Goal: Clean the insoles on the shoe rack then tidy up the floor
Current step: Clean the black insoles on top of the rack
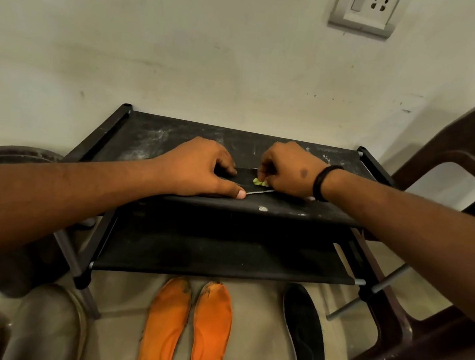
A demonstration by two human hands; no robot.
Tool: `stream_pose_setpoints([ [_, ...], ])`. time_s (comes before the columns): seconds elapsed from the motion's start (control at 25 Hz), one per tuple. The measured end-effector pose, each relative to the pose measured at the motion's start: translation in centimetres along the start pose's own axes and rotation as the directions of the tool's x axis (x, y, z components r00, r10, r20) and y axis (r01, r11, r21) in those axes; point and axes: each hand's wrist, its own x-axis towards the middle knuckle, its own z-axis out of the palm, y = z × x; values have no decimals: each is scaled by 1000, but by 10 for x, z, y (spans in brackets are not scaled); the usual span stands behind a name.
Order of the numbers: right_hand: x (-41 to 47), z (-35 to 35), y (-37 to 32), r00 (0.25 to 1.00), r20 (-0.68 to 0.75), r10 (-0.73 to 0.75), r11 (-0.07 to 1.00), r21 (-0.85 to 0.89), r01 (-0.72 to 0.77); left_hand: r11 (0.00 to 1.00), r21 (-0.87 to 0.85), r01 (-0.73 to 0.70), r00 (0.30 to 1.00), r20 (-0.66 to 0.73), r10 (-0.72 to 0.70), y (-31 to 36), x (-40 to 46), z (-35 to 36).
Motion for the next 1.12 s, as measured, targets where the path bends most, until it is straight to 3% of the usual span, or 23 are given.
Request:
stream_pose_setpoints([
  [0.12,3,1,9,985,-79,154,970,-179,-166,1000,-11,3,1000,-6,-3,-1,0,1],
  [0.2,6,8,-3,993,-82,89,941,-320,-111,1000,-5,6,1000,0,-6,-1,-1,0],
  [0.24,6,11,-11,997,-68,35,948,-314,-55,1000,-2,4,1000,4,-4,-1,-2,-1],
  [0.32,1,9,-25,998,-29,-54,992,-119,50,1000,-5,-8,1000,4,8,0,-3,-2],
  [0.44,-6,3,-22,997,10,-74,991,116,73,1000,-1,-12,1000,7,12,1,-4,-1],
  [0.68,5,6,10,952,-150,267,948,-136,-288,1000,-16,9,1000,4,-9,0,-1,0],
  [0.92,-11,6,-14,1000,23,-15,991,131,12,1000,12,-15,1000,9,15,-3,0,0],
  [1.12,-5,-6,27,972,-97,215,969,-106,-225,1000,-19,7,1000,3,-7,-4,0,1],
])
